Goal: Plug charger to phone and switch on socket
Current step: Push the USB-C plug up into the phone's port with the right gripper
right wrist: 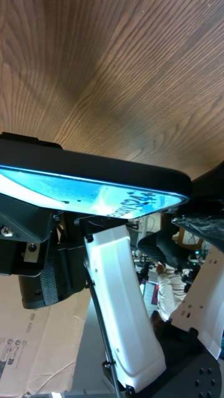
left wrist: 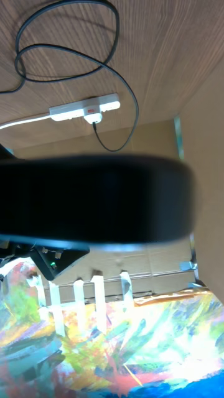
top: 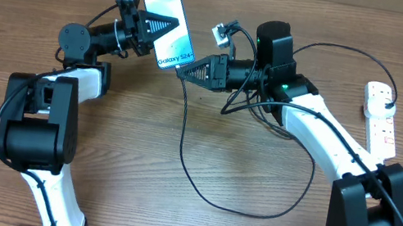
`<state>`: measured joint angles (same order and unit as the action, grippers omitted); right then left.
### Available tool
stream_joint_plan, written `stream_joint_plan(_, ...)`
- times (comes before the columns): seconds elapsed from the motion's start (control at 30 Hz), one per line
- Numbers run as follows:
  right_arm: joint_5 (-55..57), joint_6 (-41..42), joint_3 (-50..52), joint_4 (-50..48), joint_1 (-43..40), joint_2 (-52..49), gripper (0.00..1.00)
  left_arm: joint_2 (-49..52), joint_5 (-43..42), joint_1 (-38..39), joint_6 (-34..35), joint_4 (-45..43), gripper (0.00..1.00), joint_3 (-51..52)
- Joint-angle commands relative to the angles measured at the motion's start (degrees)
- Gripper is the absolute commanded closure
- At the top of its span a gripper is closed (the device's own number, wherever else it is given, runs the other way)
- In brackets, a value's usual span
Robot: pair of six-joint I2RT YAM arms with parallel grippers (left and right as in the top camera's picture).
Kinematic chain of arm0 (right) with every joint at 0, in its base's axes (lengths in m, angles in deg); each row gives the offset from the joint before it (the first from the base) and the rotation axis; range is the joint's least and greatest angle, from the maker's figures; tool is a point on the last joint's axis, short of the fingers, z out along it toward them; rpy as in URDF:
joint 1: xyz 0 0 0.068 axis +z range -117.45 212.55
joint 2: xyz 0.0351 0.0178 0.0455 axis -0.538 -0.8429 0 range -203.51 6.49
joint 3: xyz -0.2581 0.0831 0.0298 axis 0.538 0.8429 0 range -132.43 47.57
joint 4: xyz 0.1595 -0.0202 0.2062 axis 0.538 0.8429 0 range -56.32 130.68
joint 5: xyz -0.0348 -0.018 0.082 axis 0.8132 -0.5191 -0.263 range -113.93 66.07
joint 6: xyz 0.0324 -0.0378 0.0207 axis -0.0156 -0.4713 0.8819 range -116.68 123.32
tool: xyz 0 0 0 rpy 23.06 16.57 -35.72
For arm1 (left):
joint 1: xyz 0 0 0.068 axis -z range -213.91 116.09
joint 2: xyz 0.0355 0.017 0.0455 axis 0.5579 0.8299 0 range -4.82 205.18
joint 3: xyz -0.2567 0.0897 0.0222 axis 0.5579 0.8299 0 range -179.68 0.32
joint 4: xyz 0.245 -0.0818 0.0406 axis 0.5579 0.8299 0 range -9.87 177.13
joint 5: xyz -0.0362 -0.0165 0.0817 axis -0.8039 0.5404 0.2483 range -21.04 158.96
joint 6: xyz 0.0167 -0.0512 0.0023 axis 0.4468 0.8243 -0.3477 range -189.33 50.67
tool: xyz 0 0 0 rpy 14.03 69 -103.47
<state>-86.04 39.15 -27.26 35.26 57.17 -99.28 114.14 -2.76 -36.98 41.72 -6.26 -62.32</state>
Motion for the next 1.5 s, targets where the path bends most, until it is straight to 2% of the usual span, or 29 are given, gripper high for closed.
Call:
stream_joint_plan(0.0,3.69,0.22,0.24,-0.48,-1.22,0.00,0.96,-0.57,-1.95,0.59,0.00,-0.66,0.95,-1.29)
stream_joint_plan(0.6,7.91,1.38,0.24,-3.87,-0.31,0.00,0.96,-0.57,-0.31,3.41,2.32,-0.66,0.96,-1.29)
stream_joint_plan(1.1,11.26,3.39,0.24,-5.01,-0.31,0.00,0.96,-0.57,-7.91,3.54,0.57,-1.07,0.96,-1.29)
stream_joint_plan(1.37,11.67,3.30,0.24,-5.01,-0.33,0.00,0.96,-0.57,-8.61,3.52,0.52,-1.33,0.95,-1.29)
stream_joint_plan(1.47,8.26,1.16,0.24,-5.51,-0.44,0.02,0.96,-0.57,-7.45,3.39,0.48,-1.31,0.95,-1.29)
